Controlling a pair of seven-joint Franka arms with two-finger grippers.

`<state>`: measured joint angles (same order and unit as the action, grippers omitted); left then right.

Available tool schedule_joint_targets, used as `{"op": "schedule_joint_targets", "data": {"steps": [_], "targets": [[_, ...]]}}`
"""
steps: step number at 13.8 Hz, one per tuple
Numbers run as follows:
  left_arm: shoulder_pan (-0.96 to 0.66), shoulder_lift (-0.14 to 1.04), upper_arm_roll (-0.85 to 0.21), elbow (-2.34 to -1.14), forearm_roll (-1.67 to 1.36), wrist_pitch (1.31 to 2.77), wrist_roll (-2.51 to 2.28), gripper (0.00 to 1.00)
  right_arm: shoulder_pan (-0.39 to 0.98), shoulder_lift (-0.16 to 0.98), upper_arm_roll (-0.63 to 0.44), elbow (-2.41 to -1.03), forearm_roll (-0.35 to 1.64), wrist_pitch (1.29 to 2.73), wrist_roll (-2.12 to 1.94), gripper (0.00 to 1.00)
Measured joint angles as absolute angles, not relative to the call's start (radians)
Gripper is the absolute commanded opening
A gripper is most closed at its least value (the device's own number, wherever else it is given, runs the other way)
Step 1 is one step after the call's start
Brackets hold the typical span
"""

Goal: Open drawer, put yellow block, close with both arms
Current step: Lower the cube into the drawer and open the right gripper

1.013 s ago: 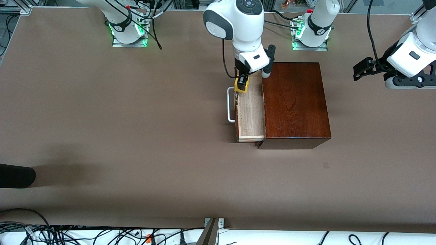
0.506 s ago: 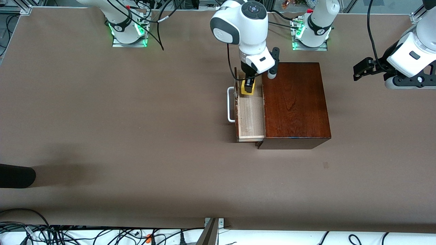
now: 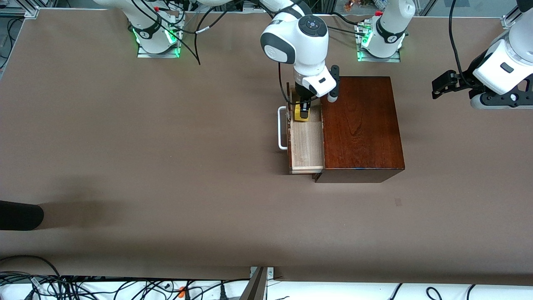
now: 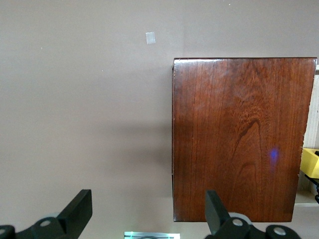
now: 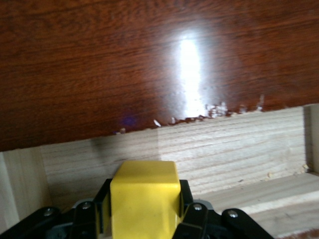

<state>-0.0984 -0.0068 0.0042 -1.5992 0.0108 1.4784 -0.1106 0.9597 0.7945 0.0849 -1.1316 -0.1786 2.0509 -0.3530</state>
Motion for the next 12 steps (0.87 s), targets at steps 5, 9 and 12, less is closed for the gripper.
{"op": "schedule_joint_targets", "data": {"steps": [5,9,12], "targets": [[-0.098,-0.007,0.004,-1.599,0.011,1.478,-0.111,1.0,0.966,0.819,0.082,-1.131,-0.183,2.062,-0.355,0.3],[-0.098,-0.007,0.004,-1.599,0.011,1.478,-0.111,1.0,0.965,0.825,0.075,-1.129,-0.195,2.08,-0.379,0.3],[-0.098,-0.007,0.004,-1.599,0.011,1.478,-0.111,1.0,0.964,0.826,0.073,-1.129,-0.195,2.087,-0.39,0.35]]}}
